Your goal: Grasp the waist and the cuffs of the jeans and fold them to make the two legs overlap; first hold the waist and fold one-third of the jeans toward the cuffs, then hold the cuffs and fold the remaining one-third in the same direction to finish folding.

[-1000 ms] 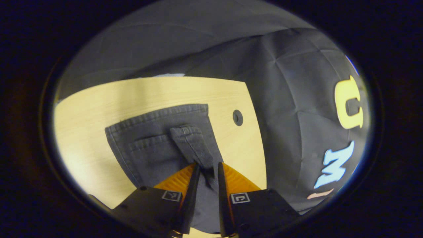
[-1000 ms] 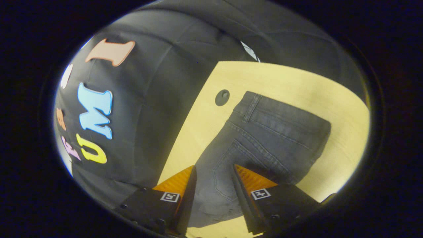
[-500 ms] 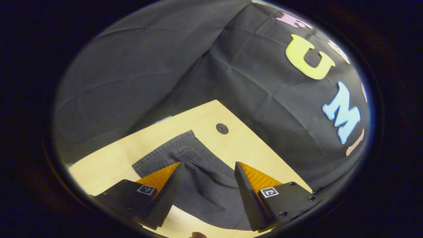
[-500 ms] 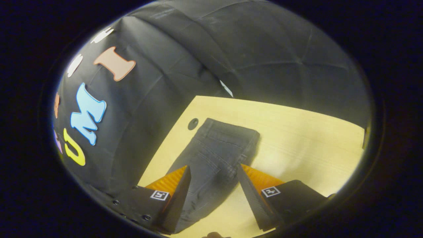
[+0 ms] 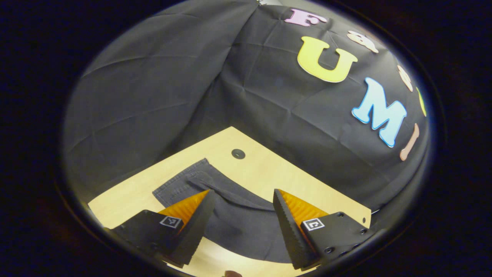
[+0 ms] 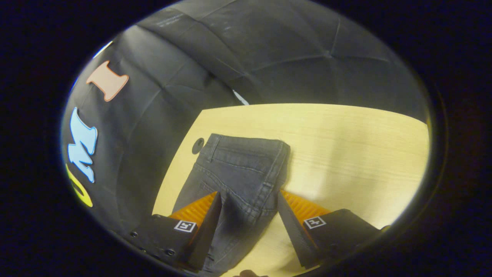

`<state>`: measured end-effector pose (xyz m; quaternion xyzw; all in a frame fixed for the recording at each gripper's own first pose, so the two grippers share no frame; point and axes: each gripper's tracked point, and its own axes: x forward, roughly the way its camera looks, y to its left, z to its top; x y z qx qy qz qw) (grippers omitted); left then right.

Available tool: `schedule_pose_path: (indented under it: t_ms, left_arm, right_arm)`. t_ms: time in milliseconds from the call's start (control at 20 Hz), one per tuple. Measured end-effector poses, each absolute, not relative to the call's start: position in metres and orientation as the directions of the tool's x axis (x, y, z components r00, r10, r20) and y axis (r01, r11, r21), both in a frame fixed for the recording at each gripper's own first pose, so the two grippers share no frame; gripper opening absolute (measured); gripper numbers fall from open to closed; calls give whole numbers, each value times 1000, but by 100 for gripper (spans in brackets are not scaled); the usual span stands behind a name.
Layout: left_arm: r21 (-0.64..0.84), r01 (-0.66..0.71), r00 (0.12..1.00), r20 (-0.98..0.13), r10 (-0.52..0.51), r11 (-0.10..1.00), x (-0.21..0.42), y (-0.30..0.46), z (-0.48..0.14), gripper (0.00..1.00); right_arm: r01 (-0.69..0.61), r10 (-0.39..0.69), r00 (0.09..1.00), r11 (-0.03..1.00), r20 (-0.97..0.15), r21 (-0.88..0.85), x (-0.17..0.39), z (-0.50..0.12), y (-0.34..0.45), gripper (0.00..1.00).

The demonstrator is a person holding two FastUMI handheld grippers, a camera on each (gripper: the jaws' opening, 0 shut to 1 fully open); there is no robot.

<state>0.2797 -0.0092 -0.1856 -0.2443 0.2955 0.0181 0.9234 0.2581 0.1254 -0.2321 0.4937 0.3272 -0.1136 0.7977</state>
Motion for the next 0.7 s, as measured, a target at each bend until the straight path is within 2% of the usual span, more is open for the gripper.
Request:
schedule_pose_path:
  t_ms: [150,250,300,350,450,500,600,700]
  left_arm:
    - [-441,-160,827,-549,-125,883,278,-17,-183,99]
    - [-441,-139,831,-540,-138,887,274,-23,-180,99]
    - [-439,-131,831,-538,-143,889,273,-25,-179,99]
    - [-439,-125,830,-538,-149,890,273,-24,-180,99]
    - [-438,-113,837,-525,-152,892,269,-23,-178,98]
    - [-427,-112,843,-519,-142,897,268,-19,-176,98]
    - [-404,-110,860,-497,-117,908,268,-8,-173,98]
    - [-369,-109,885,-458,-78,923,267,9,-164,99]
  right_arm:
    - [530,127,745,483,-655,697,261,-239,123,85]
    - [518,145,748,483,-648,706,262,-241,125,62]
    - [505,154,748,498,-645,705,259,-240,123,61]
    - [493,155,755,507,-637,707,262,-240,123,53]
    - [469,162,768,518,-620,716,263,-239,122,33]
    - [460,168,773,516,-612,722,264,-238,122,18]
    - [429,175,789,528,-588,733,258,-226,118,12]
    - [381,138,822,588,-553,714,252,-212,107,11]
